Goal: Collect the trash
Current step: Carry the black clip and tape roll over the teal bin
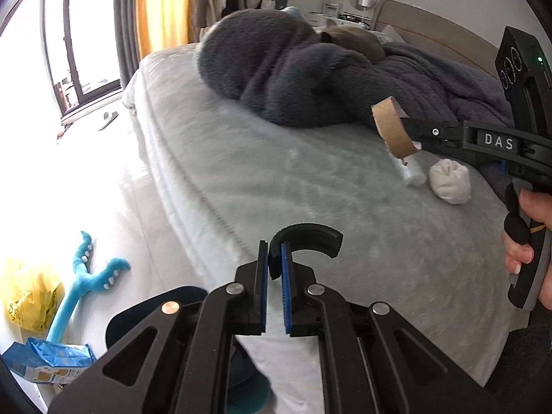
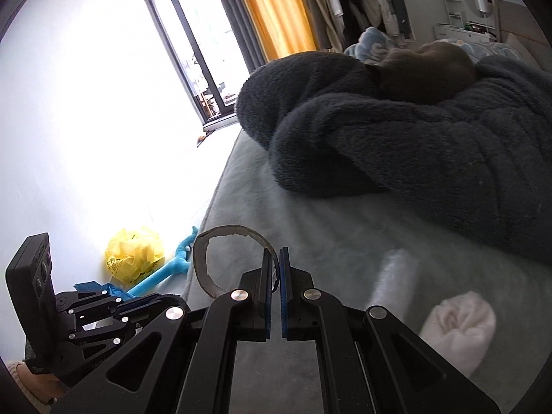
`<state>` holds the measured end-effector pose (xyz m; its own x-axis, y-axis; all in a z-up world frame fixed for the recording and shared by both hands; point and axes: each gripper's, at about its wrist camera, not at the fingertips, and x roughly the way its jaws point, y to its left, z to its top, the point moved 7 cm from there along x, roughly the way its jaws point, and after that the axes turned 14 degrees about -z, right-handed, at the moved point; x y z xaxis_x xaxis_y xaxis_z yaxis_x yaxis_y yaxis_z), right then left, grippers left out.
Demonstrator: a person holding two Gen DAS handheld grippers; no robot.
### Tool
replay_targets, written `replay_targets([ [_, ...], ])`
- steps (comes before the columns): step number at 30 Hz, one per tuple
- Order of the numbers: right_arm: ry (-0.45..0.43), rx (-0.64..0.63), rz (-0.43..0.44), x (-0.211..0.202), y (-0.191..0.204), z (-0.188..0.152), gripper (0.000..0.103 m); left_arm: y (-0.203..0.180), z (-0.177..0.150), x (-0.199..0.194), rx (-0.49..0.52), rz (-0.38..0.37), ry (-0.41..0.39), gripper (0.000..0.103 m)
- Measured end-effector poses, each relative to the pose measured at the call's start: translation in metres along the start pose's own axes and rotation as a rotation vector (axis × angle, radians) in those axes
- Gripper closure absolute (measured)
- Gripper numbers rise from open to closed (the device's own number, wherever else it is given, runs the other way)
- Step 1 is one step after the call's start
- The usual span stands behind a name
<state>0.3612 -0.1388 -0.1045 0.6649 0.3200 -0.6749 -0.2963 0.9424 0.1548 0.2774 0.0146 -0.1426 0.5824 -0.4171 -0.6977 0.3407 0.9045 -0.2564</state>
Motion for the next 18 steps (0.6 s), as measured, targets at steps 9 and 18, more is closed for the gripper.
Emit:
replay_targets([
  [9,0.016,-0.062,0.052,0.015,0.051,0.000,0.099,0.036,-0.009,-0.018,-0.041,0.036,-0.005,0.095],
  [18,0.052,-0.114,0.093,0.033,0.093,-0.008,0.099,0.069,-0.025,-0.031,-0.085,0.071,0.017,0.095],
])
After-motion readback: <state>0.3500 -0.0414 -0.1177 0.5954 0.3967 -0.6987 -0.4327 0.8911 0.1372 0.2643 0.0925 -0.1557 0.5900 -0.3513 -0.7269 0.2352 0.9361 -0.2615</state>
